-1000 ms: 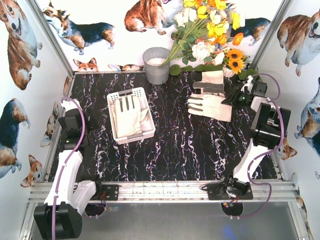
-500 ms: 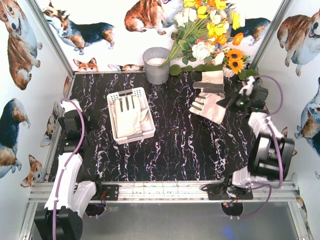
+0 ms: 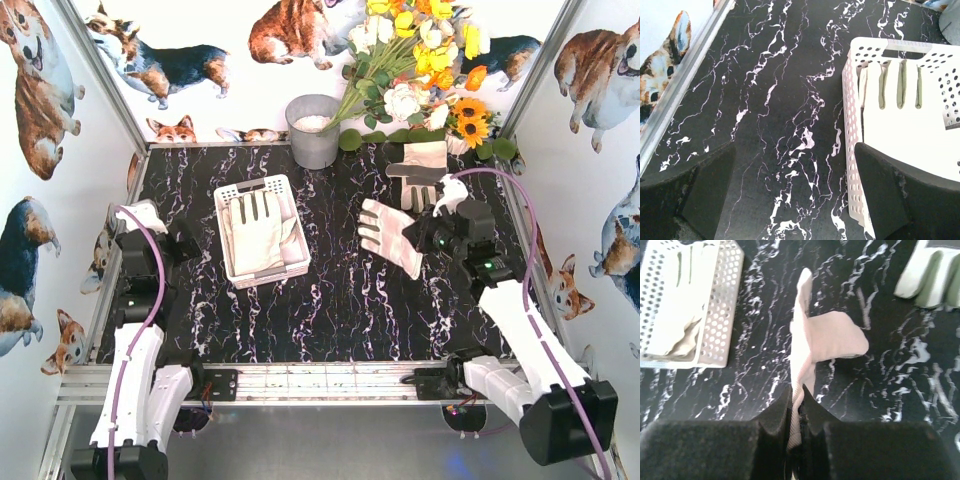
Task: Put the gloves into the storage basket
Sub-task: Turn over the glove at the center of the board.
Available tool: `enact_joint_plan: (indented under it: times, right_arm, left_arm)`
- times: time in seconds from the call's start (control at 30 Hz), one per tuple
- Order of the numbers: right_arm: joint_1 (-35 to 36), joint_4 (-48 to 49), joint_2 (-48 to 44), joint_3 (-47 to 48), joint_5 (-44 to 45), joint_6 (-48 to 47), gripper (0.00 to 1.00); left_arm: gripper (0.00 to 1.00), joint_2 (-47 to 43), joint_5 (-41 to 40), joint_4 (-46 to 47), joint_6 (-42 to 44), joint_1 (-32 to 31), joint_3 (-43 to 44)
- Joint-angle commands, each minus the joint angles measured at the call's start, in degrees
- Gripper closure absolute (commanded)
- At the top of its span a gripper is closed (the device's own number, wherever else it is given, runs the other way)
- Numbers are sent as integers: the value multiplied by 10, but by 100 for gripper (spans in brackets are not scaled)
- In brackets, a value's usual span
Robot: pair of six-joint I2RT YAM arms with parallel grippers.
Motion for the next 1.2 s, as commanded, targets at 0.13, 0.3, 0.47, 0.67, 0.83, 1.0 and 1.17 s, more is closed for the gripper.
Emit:
enact_joint_plan:
  times: [0.13, 0.3, 0.47, 0.67, 0.83, 1.0, 1.17]
  right_arm:
    - [109, -127, 23, 106, 311, -161, 100]
    - [208, -140, 66, 111, 409, -210, 100]
    - [297, -147, 90, 77, 351, -187, 100]
    - [405, -140, 109, 42, 298, -79, 100]
    - [475, -81, 139, 20, 256, -12, 100]
    - [533, -76, 194, 24, 242, 32, 100]
    - [571, -53, 218, 28, 218, 69, 89]
  left_arm:
    - [4, -9, 27, 12, -8, -12, -6]
    - [3, -8, 19, 9, -7, -17, -6]
    - [3, -2, 14, 5, -7, -17, -3]
    - [3, 2, 6, 6, -5, -19, -3]
    - [3, 6, 13, 4, -5, -20, -2]
    - [3, 1, 12, 2, -5, -28, -4]
    - [6, 8, 27, 4, 0, -35, -1]
